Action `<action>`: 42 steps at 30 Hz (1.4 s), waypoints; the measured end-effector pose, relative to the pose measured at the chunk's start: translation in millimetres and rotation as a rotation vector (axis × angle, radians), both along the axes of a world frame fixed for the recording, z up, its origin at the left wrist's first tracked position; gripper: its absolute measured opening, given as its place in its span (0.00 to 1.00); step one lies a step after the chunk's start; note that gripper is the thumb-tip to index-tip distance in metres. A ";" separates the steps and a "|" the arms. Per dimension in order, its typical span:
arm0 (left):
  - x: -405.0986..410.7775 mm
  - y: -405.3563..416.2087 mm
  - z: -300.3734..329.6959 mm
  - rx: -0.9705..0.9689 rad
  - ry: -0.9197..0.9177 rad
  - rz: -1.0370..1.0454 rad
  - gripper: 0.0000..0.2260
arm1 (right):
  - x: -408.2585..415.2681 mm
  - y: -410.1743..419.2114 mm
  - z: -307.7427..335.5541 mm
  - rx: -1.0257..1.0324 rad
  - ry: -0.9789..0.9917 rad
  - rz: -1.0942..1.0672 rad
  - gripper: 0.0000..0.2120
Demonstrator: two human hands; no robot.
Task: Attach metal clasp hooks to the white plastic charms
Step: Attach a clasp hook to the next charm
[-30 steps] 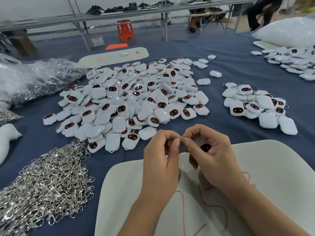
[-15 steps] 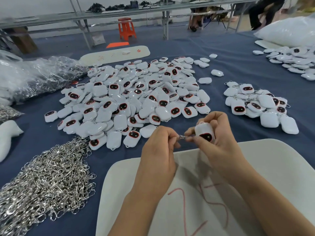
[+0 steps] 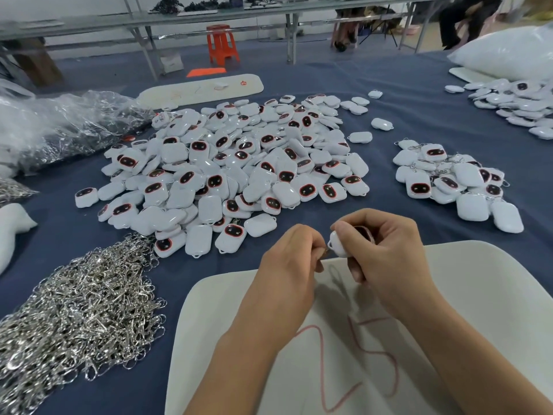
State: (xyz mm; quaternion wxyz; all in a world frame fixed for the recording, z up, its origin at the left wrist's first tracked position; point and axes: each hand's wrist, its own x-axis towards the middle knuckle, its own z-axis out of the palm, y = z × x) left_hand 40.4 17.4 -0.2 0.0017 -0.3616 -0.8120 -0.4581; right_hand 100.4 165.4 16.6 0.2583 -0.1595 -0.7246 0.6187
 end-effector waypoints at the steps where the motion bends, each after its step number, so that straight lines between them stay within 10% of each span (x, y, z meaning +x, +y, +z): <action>1: 0.2 -0.2 0.0 -0.001 0.006 -0.005 0.11 | -0.2 0.9 -0.5 -0.005 -0.014 -0.009 0.10; 42: 5.2 5.7 -4.1 -0.106 0.164 -0.024 0.06 | 2.9 -4.0 1.2 0.125 -0.198 -0.097 0.11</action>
